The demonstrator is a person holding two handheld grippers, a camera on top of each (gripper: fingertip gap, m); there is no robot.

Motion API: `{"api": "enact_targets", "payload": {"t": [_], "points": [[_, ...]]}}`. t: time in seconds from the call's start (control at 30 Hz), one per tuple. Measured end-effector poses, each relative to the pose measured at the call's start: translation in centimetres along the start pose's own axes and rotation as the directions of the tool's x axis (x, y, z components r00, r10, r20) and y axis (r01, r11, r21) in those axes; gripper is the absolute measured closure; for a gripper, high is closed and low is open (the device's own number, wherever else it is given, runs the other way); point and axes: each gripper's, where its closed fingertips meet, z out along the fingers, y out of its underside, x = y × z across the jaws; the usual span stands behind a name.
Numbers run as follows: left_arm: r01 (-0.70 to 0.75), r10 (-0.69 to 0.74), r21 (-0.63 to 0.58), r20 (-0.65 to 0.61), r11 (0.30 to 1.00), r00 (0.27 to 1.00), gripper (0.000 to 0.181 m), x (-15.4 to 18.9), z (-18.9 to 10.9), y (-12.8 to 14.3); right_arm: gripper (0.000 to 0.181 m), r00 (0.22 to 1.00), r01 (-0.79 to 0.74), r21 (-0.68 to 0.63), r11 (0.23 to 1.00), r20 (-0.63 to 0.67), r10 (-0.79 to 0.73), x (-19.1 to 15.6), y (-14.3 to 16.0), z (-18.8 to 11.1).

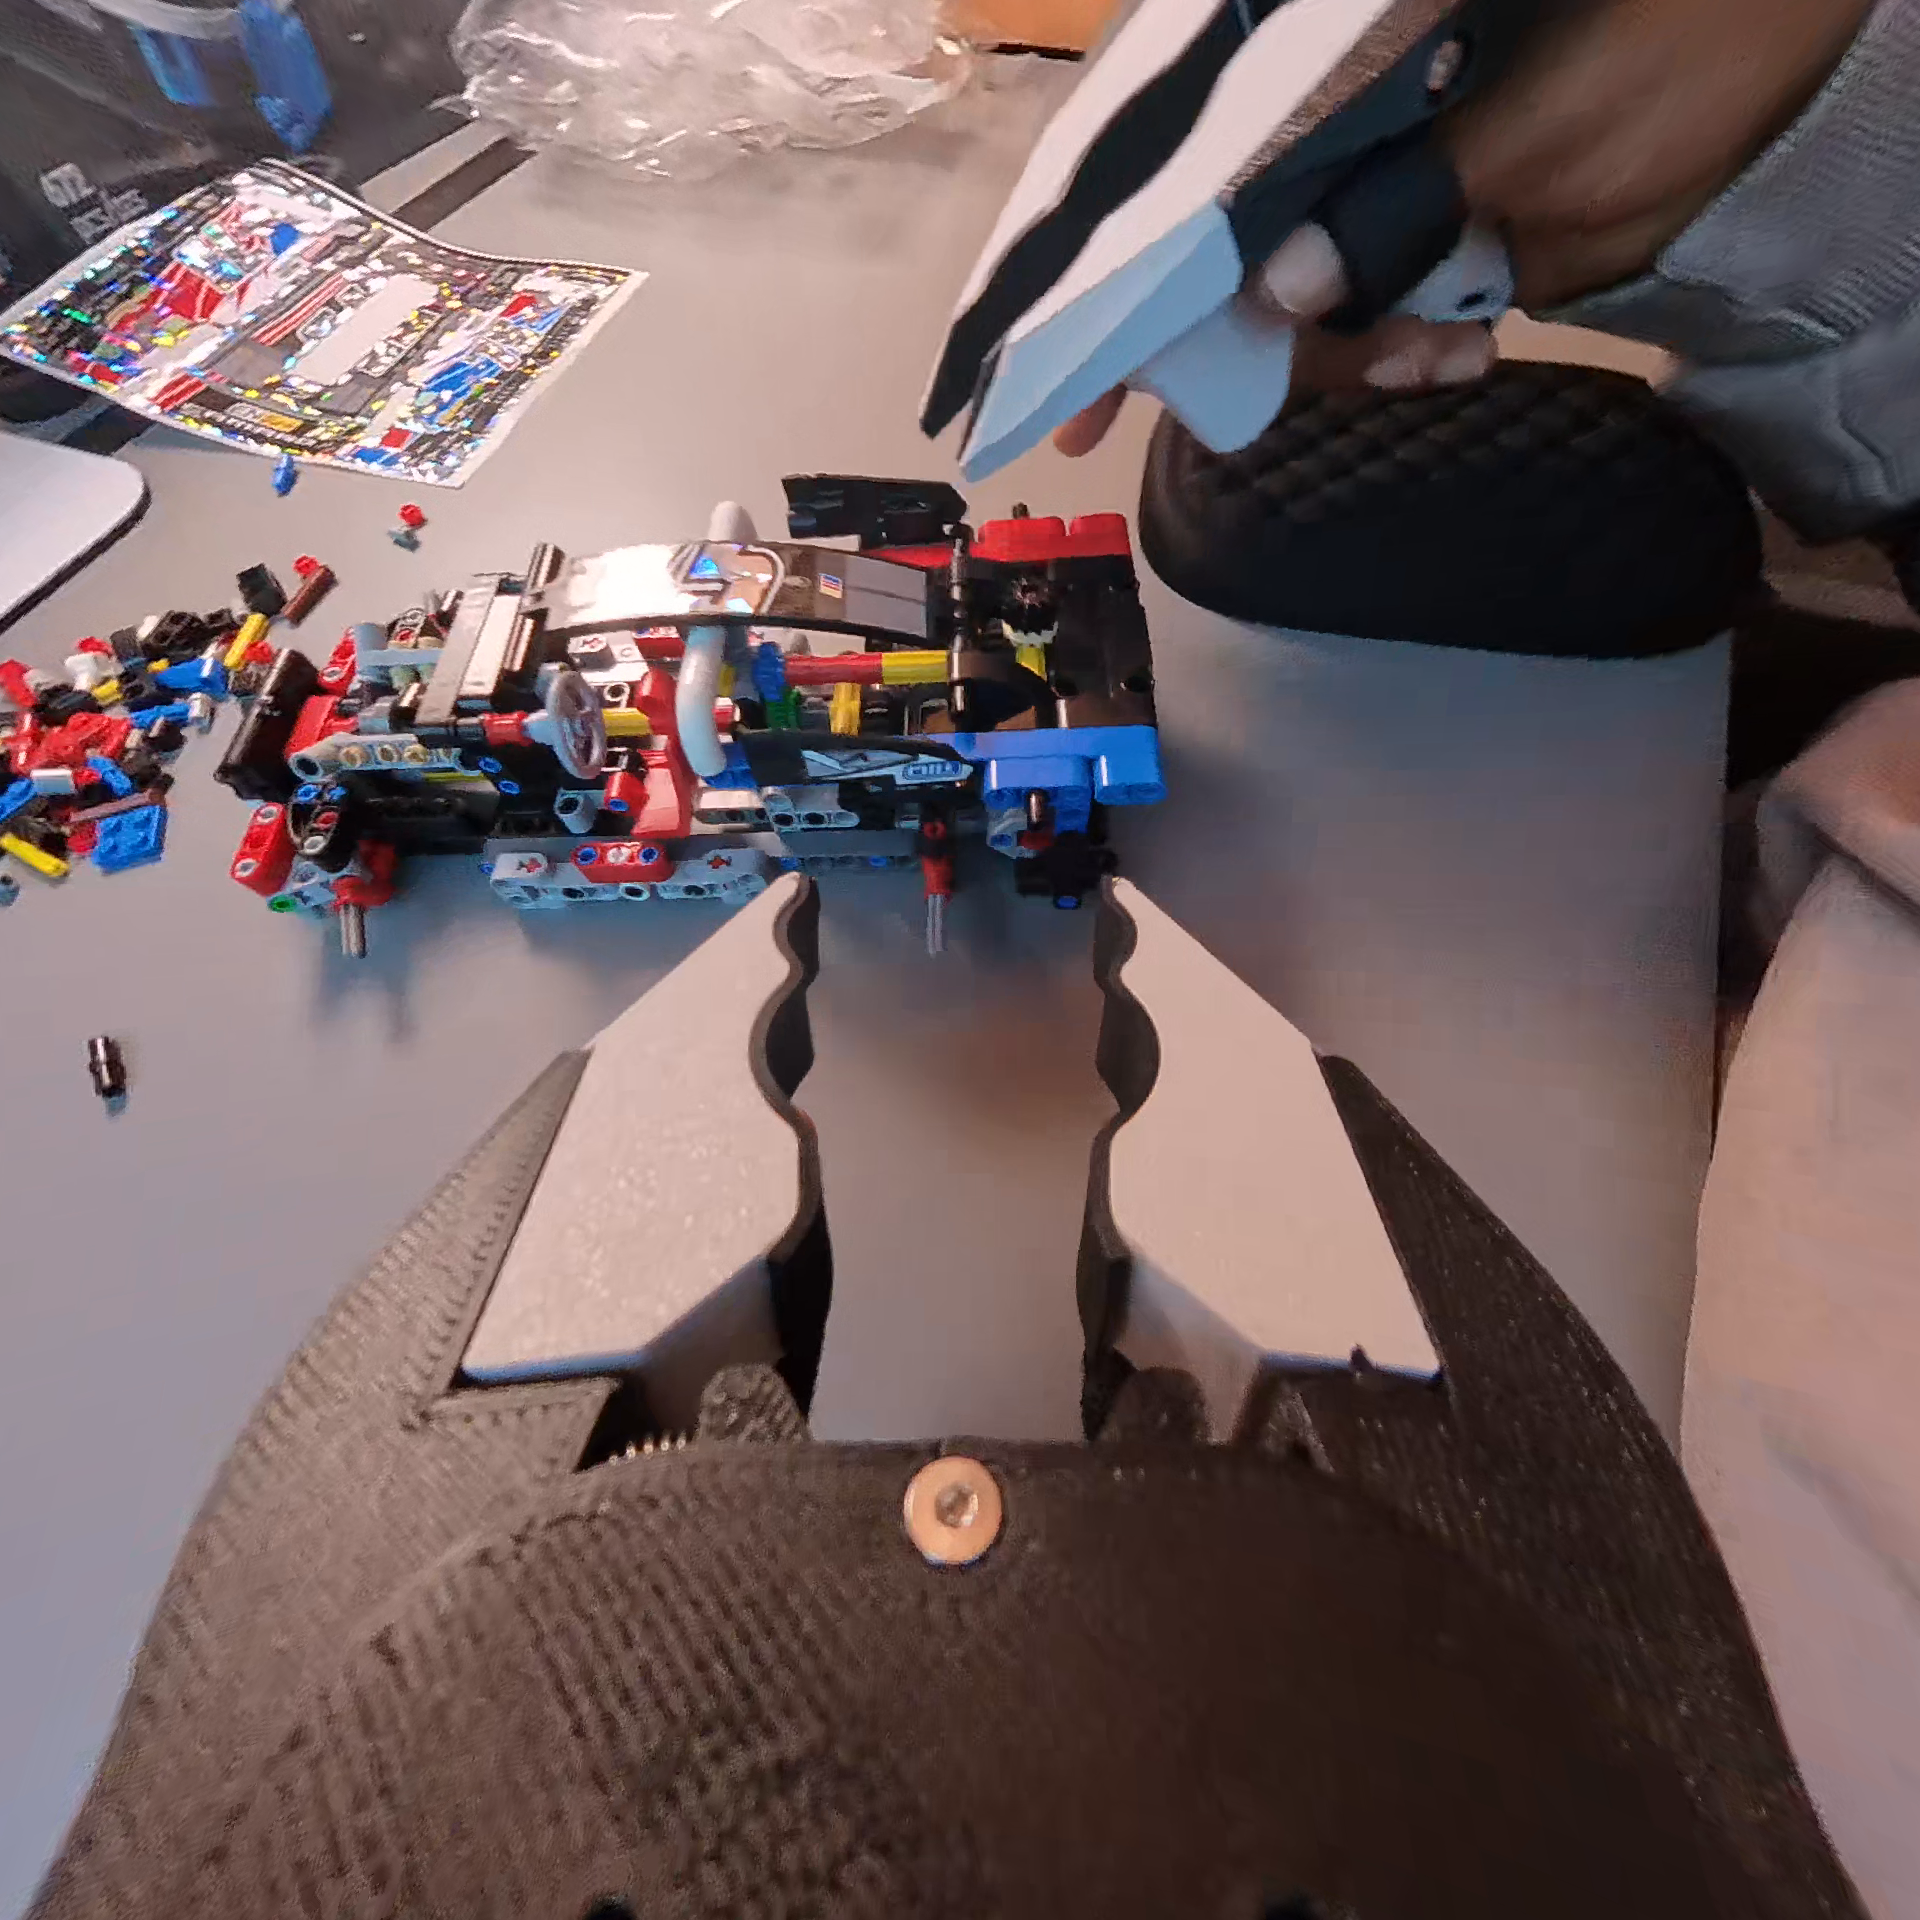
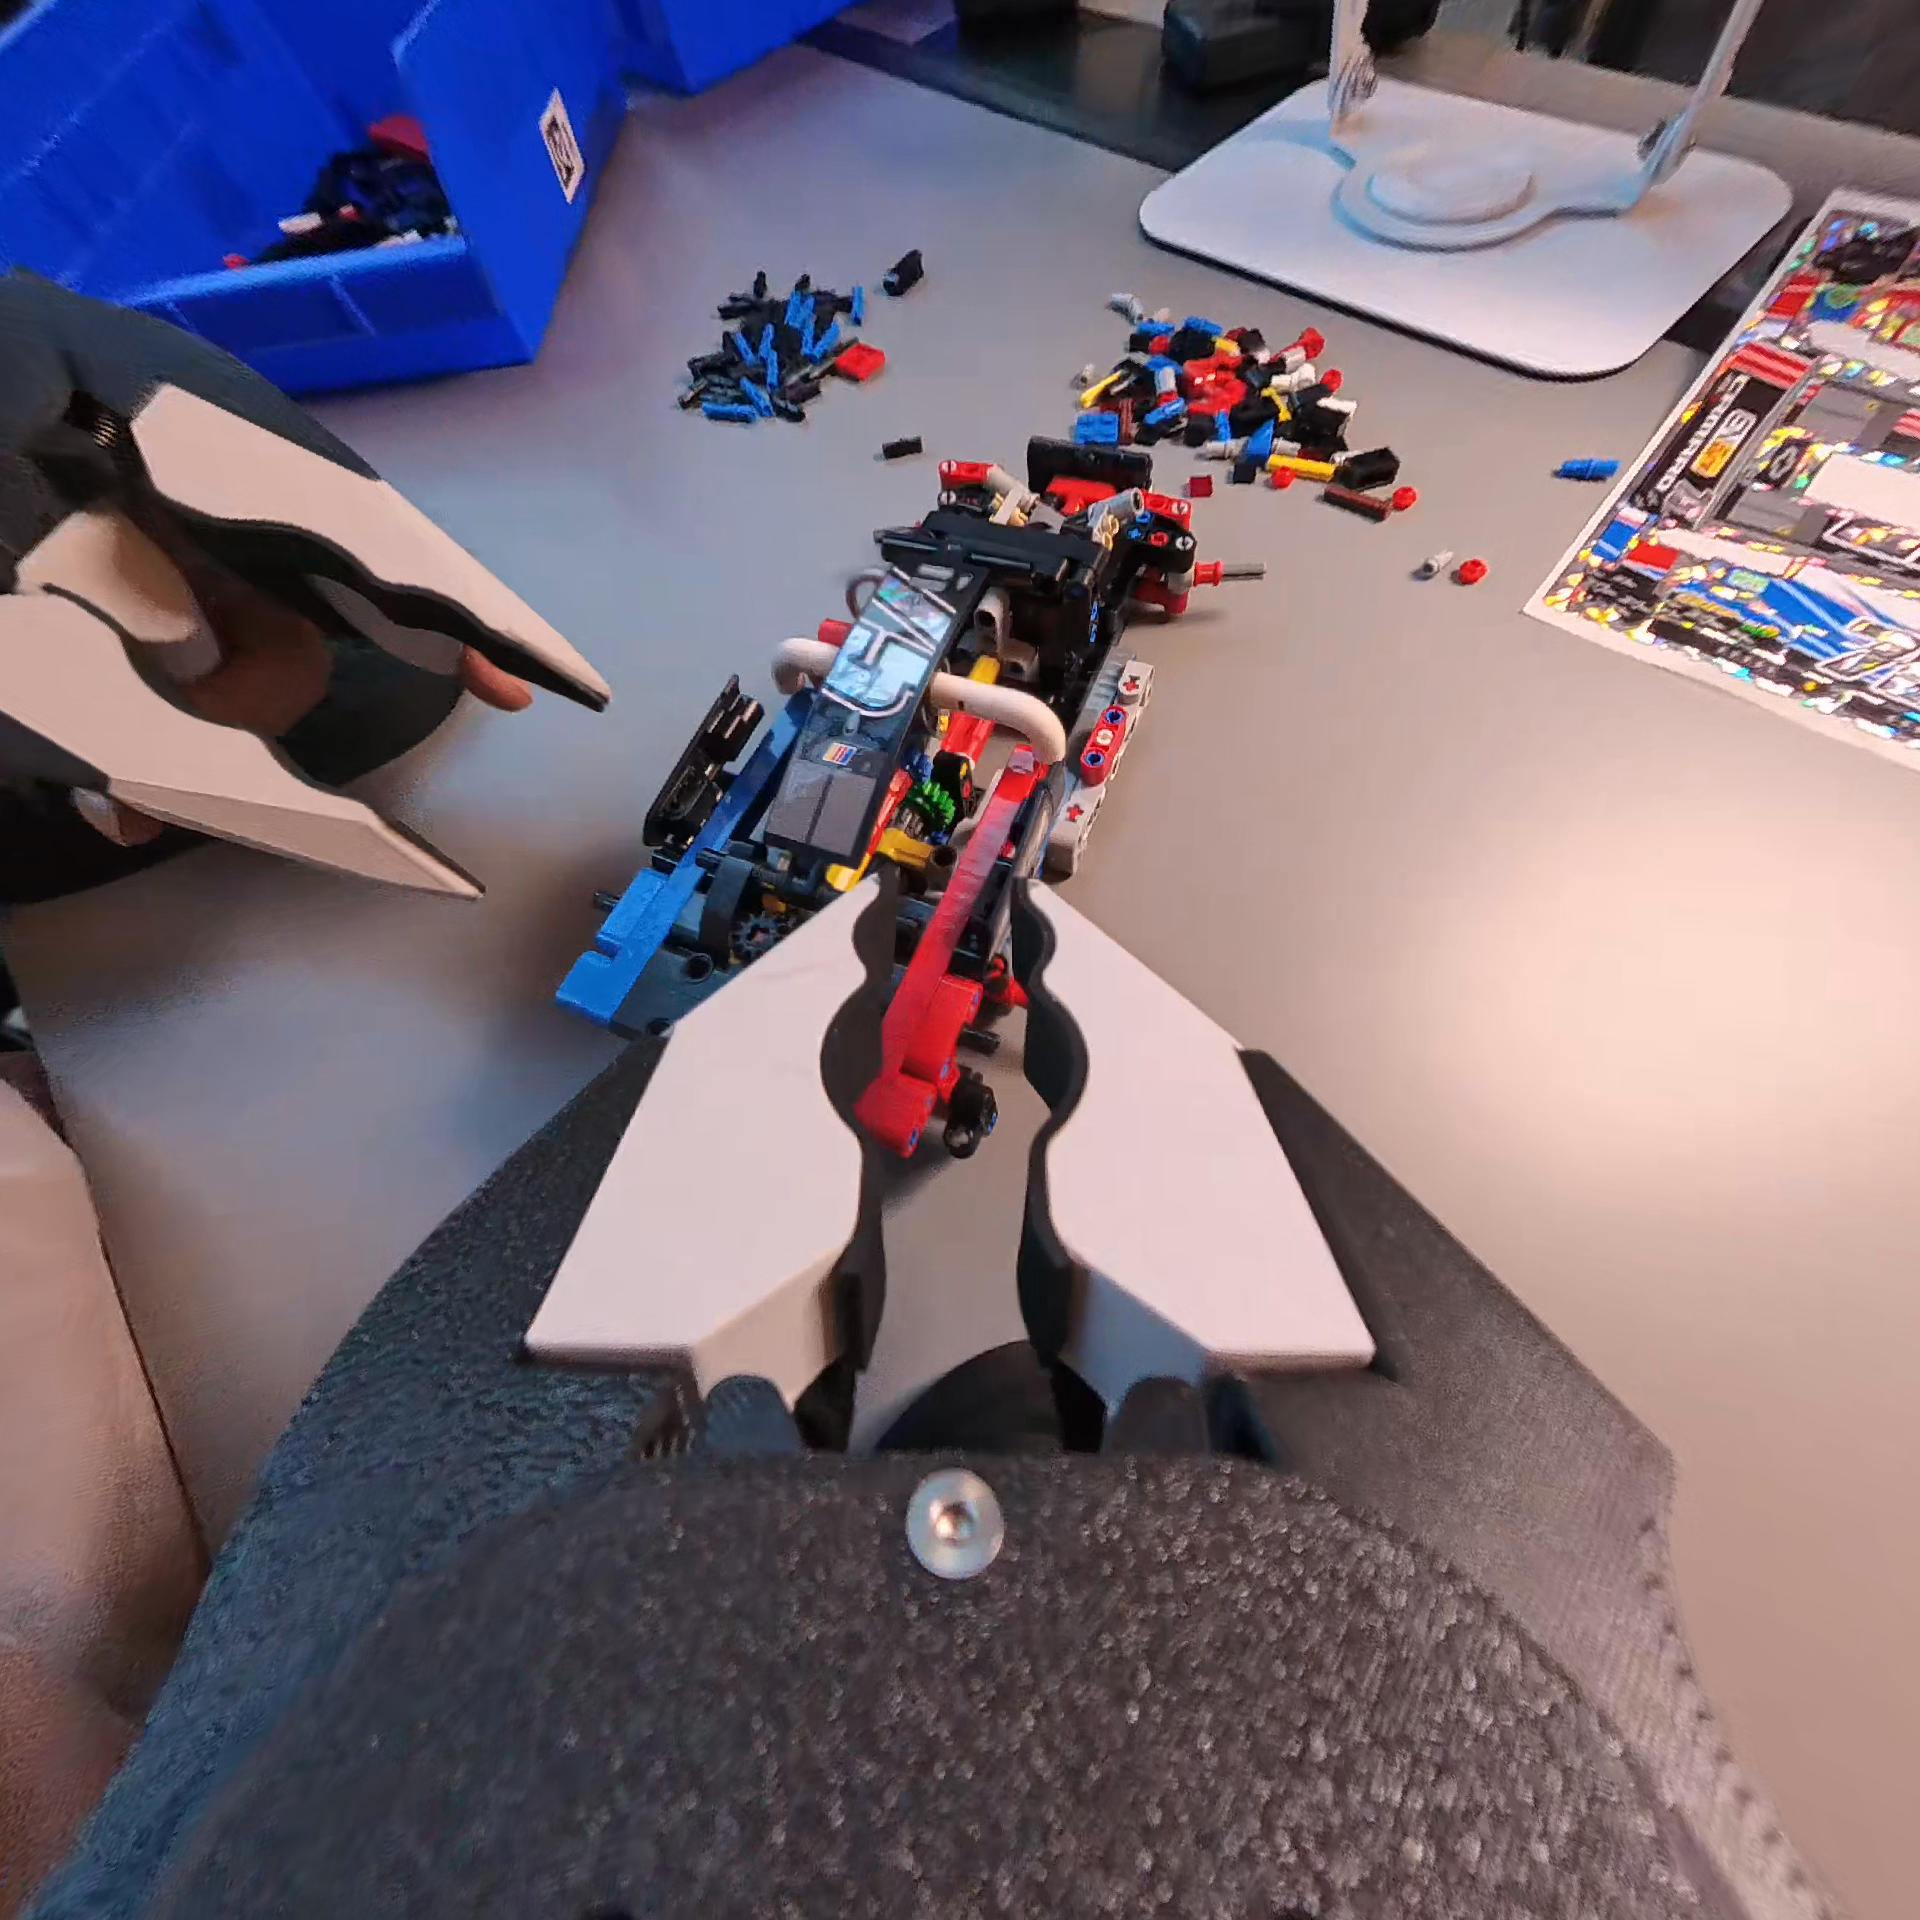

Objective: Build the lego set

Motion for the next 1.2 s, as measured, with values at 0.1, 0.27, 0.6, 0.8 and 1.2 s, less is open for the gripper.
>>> {"api": "enact_targets", "payload": {"t": [0.1,0.27,0.6,0.8,1.2], "points": [[0.068,-0.072,0.054,0.062,0.996,0.996,0.128,-0.4,0.5,-1.1,0.140,0.997,-0.002,0.037,0.999,-0.076,0.005,-0.5,0.0,-0.8],[0.118,-0.129,0.112,0.095,0.987,0.987,0.122,-0.3,1.6,-1.9,0.117,0.992,-0.052,0.076,0.996,-0.108,0.060,-1.7,0.9,-0.8],[0.176,-0.194,0.168,0.100,0.970,0.976,0.114,-0.9,1.4,-2.0,0.090,0.988,-0.122,0.046,0.991,-0.091,0.125,-2.1,2.1,0.6],[0.179,-0.218,0.231,0.157,0.956,0.963,0.118,-4.1,-1.5,-3.0,0.057,0.993,0.027,-0.141,0.990,-0.113,-0.043,-4.2,3.5,3.7],[0.143,-0.156,0.087,0.174,0.986,0.972,0.116,-7.1,-4.6,1.4,0.068,0.836,0.502,-0.235,0.832,0.377,-0.398,-1.9,6.5,-0.4]]}}
